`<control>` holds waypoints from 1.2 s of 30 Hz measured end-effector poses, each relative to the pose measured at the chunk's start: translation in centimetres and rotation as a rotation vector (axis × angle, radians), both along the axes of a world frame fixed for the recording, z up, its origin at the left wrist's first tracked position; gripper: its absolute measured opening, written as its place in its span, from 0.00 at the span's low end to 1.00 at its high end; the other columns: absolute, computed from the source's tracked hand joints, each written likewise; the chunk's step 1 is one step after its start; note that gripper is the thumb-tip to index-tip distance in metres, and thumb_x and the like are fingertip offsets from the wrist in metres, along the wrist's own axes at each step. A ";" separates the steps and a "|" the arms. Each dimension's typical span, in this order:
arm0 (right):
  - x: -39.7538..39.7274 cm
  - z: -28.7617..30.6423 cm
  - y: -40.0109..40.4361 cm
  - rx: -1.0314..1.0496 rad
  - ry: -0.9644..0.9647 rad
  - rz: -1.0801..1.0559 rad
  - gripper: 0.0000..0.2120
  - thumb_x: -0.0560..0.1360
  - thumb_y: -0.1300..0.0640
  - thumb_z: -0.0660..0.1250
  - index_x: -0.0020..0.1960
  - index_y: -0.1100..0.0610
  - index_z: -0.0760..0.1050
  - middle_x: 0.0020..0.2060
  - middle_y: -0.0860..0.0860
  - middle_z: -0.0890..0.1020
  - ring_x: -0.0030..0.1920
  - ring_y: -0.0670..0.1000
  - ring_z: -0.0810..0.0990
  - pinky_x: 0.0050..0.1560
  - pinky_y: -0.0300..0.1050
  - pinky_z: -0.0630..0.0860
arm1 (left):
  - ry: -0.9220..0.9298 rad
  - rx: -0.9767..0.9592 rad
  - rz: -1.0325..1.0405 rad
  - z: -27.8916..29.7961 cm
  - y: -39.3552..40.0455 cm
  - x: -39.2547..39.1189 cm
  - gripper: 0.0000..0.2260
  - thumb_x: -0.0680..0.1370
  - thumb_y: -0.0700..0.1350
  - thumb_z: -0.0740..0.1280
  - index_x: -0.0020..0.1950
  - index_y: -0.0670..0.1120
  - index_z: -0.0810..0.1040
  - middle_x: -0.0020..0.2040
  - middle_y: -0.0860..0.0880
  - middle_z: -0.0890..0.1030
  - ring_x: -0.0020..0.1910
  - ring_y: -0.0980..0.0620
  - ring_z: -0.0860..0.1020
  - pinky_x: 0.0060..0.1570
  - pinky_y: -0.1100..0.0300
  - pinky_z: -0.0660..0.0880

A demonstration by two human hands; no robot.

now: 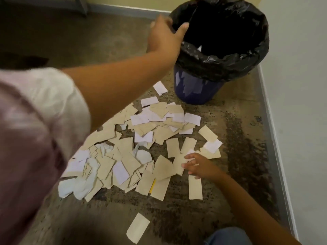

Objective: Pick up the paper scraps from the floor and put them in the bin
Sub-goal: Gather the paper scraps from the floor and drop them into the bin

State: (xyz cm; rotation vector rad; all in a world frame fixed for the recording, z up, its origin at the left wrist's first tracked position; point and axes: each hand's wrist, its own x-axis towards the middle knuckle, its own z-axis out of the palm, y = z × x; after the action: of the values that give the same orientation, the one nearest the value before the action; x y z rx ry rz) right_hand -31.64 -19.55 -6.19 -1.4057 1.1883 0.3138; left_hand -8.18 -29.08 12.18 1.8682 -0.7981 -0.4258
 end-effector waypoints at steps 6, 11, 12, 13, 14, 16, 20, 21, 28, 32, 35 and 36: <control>-1.5 -5.0 1.2 -0.442 0.319 0.455 0.23 0.71 0.52 0.72 0.62 0.55 0.70 0.61 0.57 0.70 0.58 0.56 0.74 0.55 0.45 0.74 | -0.097 0.242 -0.057 -12.2 15.8 -1.7 0.11 0.74 0.49 0.69 0.44 0.46 0.68 0.39 0.52 0.69 0.35 0.55 0.69 0.33 0.65 0.64; -3.1 -6.7 4.1 -0.499 0.551 0.560 0.33 0.68 0.49 0.75 0.65 0.55 0.63 0.65 0.57 0.64 0.65 0.58 0.67 0.59 0.49 0.72 | 0.114 1.113 -0.446 -20.7 28.1 -4.5 0.09 0.75 0.49 0.67 0.52 0.45 0.75 0.48 0.47 0.79 0.48 0.50 0.78 0.50 0.57 0.75; -3.2 -7.0 4.3 -0.512 0.553 0.551 0.33 0.68 0.48 0.75 0.66 0.55 0.62 0.66 0.57 0.64 0.66 0.57 0.66 0.60 0.48 0.72 | 0.136 1.229 -0.559 -21.7 30.0 -5.4 0.12 0.75 0.50 0.67 0.56 0.47 0.75 0.52 0.47 0.79 0.51 0.52 0.78 0.57 0.57 0.74; -3.3 -7.0 4.3 -0.529 0.562 0.549 0.34 0.68 0.47 0.75 0.66 0.55 0.62 0.66 0.56 0.64 0.66 0.57 0.66 0.61 0.48 0.71 | 0.148 1.314 -0.625 -22.6 31.9 -6.4 0.18 0.75 0.51 0.68 0.63 0.47 0.72 0.59 0.47 0.77 0.58 0.52 0.76 0.62 0.58 0.72; -3.3 -7.1 4.1 -0.554 0.576 0.561 0.33 0.68 0.45 0.74 0.66 0.55 0.63 0.66 0.56 0.65 0.66 0.56 0.66 0.61 0.48 0.71 | 0.158 1.359 -0.617 -23.7 33.5 -7.6 0.26 0.74 0.51 0.69 0.69 0.47 0.66 0.65 0.47 0.73 0.64 0.50 0.73 0.65 0.57 0.70; -3.3 -7.0 3.4 -0.578 0.596 0.601 0.27 0.70 0.44 0.72 0.63 0.54 0.67 0.64 0.55 0.69 0.66 0.56 0.67 0.61 0.48 0.70 | 0.185 1.349 -0.446 -25.1 35.8 -10.0 0.35 0.71 0.50 0.72 0.73 0.48 0.59 0.69 0.45 0.69 0.68 0.46 0.71 0.65 0.54 0.72; -3.2 -7.0 2.1 -0.358 0.409 0.476 0.14 0.72 0.54 0.72 0.39 0.50 0.66 0.44 0.52 0.75 0.52 0.53 0.75 0.47 0.43 0.68 | -0.051 1.315 -0.375 -25.5 36.8 -13.4 0.36 0.71 0.50 0.72 0.73 0.50 0.57 0.69 0.46 0.67 0.67 0.47 0.70 0.61 0.53 0.74; -3.1 -7.1 1.6 -0.340 0.367 0.423 0.13 0.72 0.56 0.72 0.40 0.52 0.67 0.45 0.54 0.76 0.50 0.53 0.75 0.45 0.42 0.67 | -0.114 1.313 -0.359 -25.7 36.9 -13.8 0.35 0.71 0.50 0.71 0.73 0.49 0.57 0.69 0.47 0.67 0.68 0.47 0.69 0.62 0.52 0.71; 0.2 -6.4 -1.8 -0.192 0.167 -0.110 0.26 0.72 0.52 0.73 0.64 0.64 0.71 0.51 0.57 0.77 0.38 0.50 0.78 0.34 0.35 0.75 | 0.030 0.890 -0.245 -26.0 33.1 -12.6 0.03 0.77 0.45 0.64 0.48 0.53 0.75 0.53 0.54 0.76 0.55 0.54 0.75 0.58 0.60 0.73; 1.5 -7.2 -1.2 -0.341 0.175 -0.004 0.29 0.69 0.49 0.75 0.63 0.63 0.71 0.60 0.58 0.76 0.59 0.56 0.75 0.55 0.42 0.71 | 0.054 0.667 -0.054 -26.2 29.6 -10.4 0.03 0.75 0.42 0.67 0.42 0.48 0.77 0.51 0.47 0.75 0.49 0.53 0.73 0.51 0.65 0.70; 2.2 -7.9 -0.7 -0.359 0.169 0.083 0.33 0.68 0.47 0.75 0.66 0.61 0.69 0.65 0.58 0.71 0.65 0.56 0.70 0.60 0.45 0.69 | 0.151 0.743 0.121 -26.9 28.3 -9.3 0.03 0.75 0.43 0.69 0.42 0.48 0.77 0.56 0.44 0.73 0.56 0.47 0.74 0.54 0.63 0.67; 2.4 -8.2 -0.5 -0.350 0.175 0.095 0.34 0.68 0.45 0.75 0.66 0.60 0.68 0.65 0.59 0.70 0.65 0.57 0.70 0.61 0.45 0.70 | 0.201 0.784 0.139 -27.1 28.1 -9.2 0.03 0.75 0.44 0.69 0.43 0.49 0.76 0.58 0.44 0.72 0.59 0.46 0.73 0.57 0.60 0.68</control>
State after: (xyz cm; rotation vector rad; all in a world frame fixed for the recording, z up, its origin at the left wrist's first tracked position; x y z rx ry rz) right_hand -29.22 -20.09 -14.37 -1.7706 1.3686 0.3097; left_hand -17.38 -1.01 -14.95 2.5221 -0.3727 -0.9140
